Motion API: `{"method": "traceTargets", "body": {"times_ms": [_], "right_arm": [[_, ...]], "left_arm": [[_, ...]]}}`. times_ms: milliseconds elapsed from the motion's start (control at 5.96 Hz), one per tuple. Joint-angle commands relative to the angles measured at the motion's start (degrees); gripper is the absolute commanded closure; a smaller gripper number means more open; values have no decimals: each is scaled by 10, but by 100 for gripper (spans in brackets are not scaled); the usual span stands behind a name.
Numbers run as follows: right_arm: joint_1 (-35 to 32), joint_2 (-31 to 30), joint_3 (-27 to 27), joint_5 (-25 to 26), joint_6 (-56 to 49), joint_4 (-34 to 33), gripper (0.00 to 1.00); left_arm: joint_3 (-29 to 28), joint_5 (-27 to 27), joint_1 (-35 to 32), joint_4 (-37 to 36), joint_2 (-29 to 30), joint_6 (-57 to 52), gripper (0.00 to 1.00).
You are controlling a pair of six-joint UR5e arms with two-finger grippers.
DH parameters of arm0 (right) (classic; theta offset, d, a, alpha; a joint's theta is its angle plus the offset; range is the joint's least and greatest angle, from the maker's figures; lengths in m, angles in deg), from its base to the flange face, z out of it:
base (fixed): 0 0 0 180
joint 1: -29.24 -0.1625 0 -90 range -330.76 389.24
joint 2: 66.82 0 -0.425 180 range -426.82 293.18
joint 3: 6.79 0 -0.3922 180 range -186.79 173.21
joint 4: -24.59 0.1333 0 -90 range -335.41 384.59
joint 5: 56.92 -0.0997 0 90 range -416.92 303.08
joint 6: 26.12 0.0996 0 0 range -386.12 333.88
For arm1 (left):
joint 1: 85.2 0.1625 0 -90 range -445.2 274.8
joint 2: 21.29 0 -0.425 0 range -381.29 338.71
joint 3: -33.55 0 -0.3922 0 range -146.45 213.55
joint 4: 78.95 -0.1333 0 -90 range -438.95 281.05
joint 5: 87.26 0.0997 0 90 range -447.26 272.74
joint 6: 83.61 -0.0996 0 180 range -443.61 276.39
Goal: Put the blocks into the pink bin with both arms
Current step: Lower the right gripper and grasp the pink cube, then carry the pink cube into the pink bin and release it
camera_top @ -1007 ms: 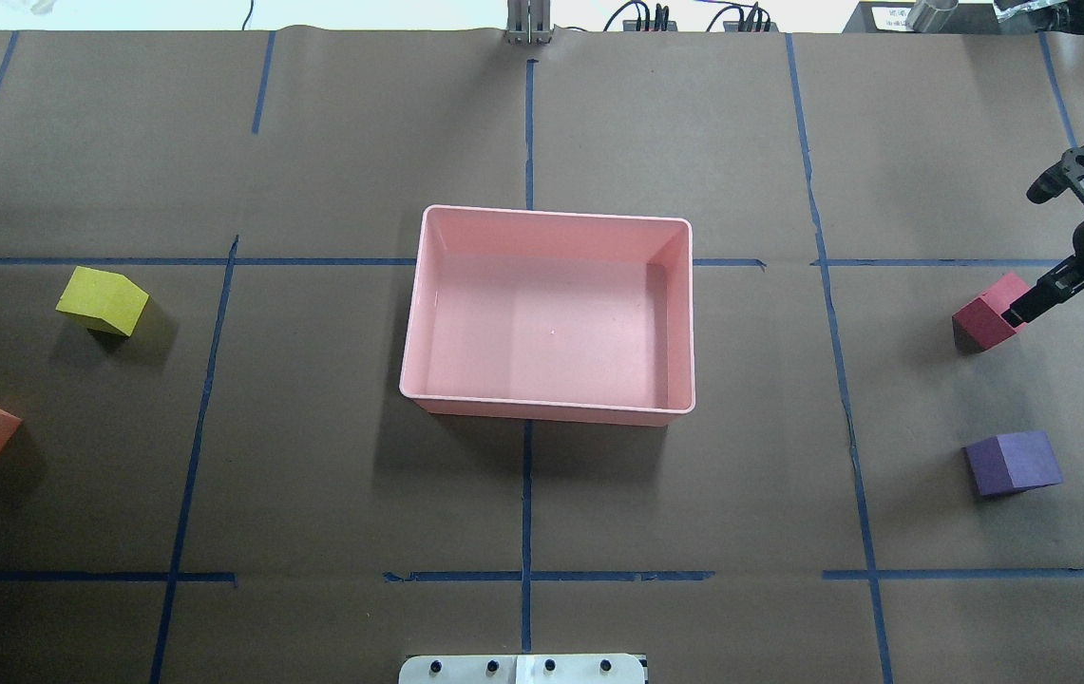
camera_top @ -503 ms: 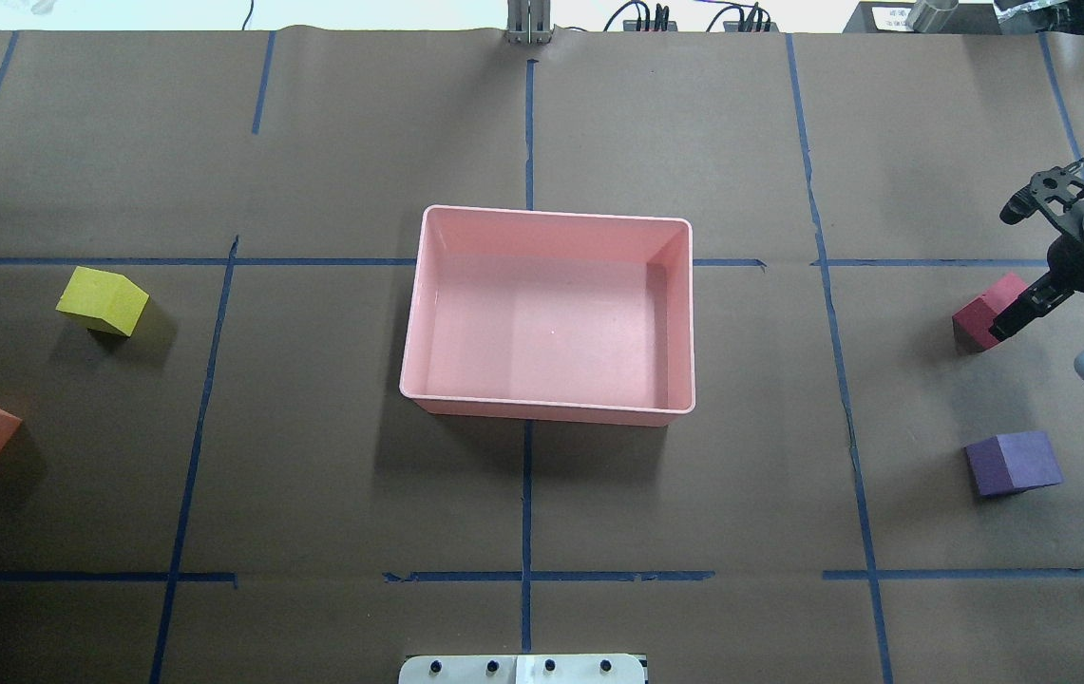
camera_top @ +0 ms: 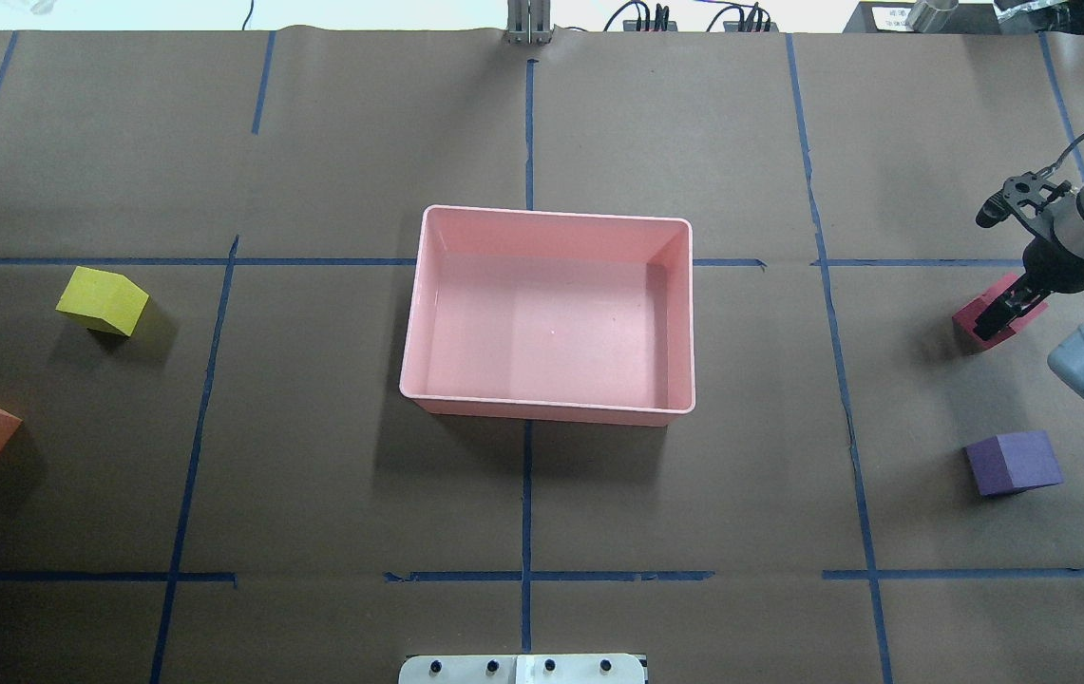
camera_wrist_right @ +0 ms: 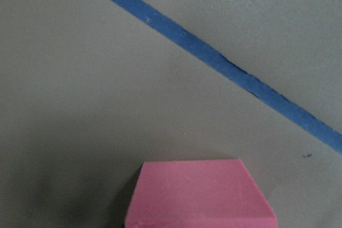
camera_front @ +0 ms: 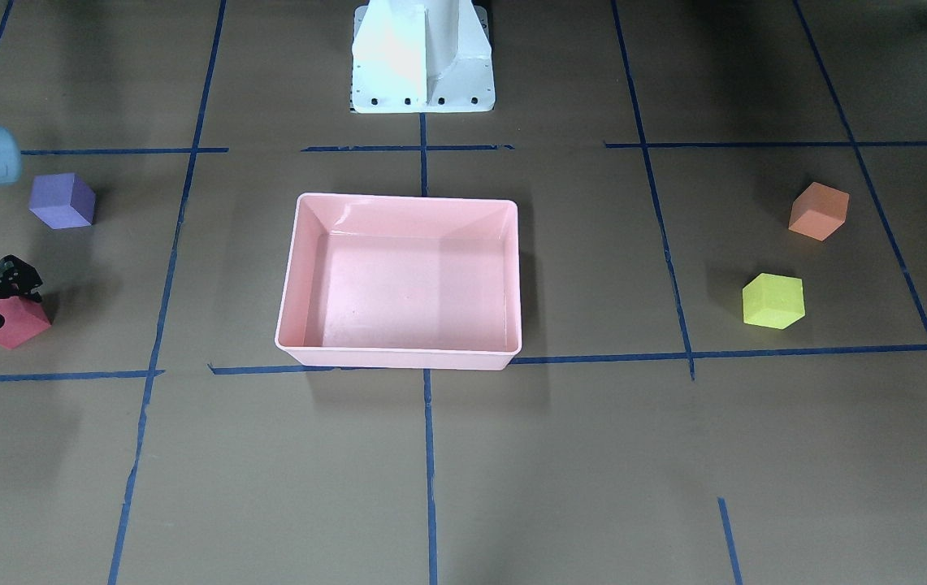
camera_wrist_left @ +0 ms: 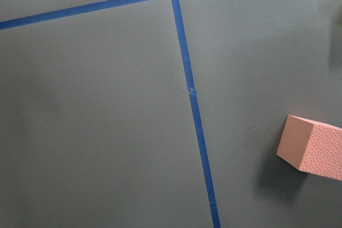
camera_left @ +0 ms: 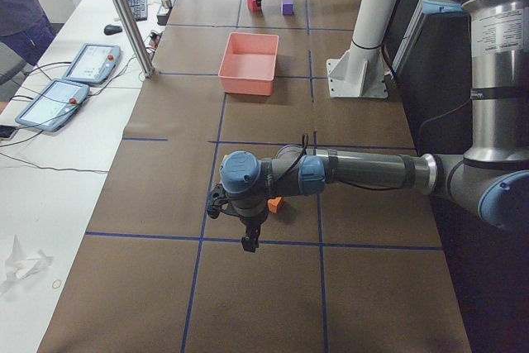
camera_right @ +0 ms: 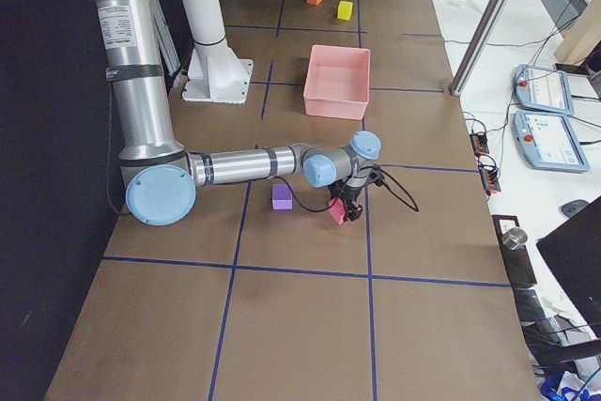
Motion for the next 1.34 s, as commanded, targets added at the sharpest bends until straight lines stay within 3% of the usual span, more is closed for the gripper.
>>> {"method": "traceTargets", "body": {"times_ms": [0, 168, 336, 839, 1007, 1175], "right_arm": [[-1, 2, -22, -2, 5, -1, 63], [-8, 6, -44, -16, 36, -5, 66], [-12, 56, -59, -46, 142, -17, 66], [26, 171, -104, -46, 458, -38, 64], [57, 206, -130, -24, 570, -71, 64], [116, 264, -135, 38, 670, -118, 63]], "left_arm": [[0, 0, 0, 1, 0, 0, 0], [0, 0, 1, 2, 0, -1, 0], [0, 0, 0, 2, 0, 0, 0], [1, 0, 0, 2, 2, -1, 0], [1, 0, 1, 2, 2, -1, 0], [1, 0, 1, 2, 2, -1, 0]]}}
